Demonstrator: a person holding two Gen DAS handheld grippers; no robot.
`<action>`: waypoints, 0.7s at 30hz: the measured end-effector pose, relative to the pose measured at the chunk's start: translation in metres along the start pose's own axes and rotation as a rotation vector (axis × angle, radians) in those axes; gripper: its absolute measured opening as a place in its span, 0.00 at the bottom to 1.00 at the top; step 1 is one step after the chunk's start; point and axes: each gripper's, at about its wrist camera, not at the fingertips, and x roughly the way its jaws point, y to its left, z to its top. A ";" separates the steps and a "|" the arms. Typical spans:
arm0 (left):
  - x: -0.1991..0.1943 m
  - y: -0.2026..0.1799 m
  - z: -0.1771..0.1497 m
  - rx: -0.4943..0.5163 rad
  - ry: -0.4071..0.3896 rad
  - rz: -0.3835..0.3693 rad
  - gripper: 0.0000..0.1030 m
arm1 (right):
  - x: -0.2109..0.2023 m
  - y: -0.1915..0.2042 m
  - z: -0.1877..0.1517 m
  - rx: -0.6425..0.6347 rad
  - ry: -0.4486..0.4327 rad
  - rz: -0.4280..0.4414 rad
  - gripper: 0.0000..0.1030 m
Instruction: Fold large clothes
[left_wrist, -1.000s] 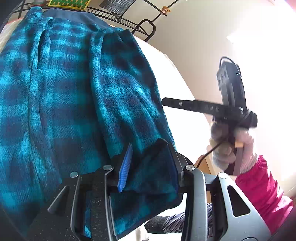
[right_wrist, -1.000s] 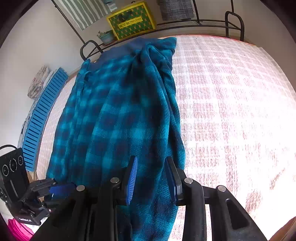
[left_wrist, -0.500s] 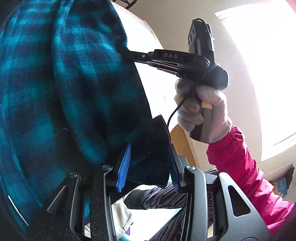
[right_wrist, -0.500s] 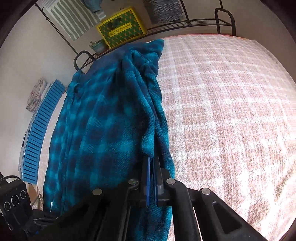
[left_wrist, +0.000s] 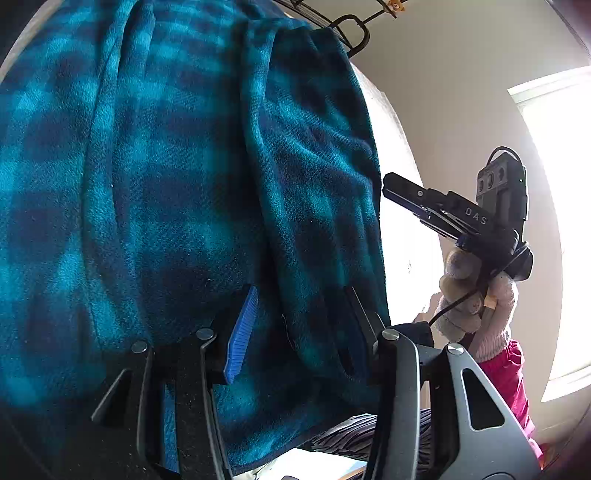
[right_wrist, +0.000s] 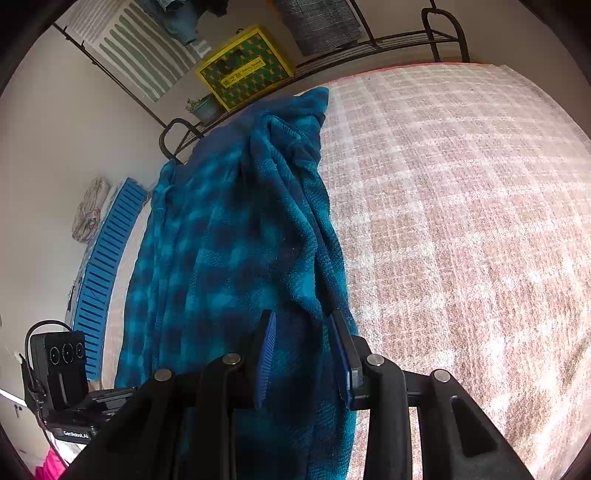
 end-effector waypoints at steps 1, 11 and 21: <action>0.009 -0.001 0.001 -0.011 0.008 -0.002 0.45 | 0.002 0.001 0.000 -0.002 -0.001 -0.001 0.28; -0.008 -0.015 0.003 0.058 -0.133 -0.019 0.00 | -0.028 0.009 0.013 -0.055 -0.121 -0.088 0.00; 0.000 -0.022 -0.007 0.129 -0.156 0.155 0.05 | -0.028 0.004 -0.014 -0.089 -0.046 -0.068 0.29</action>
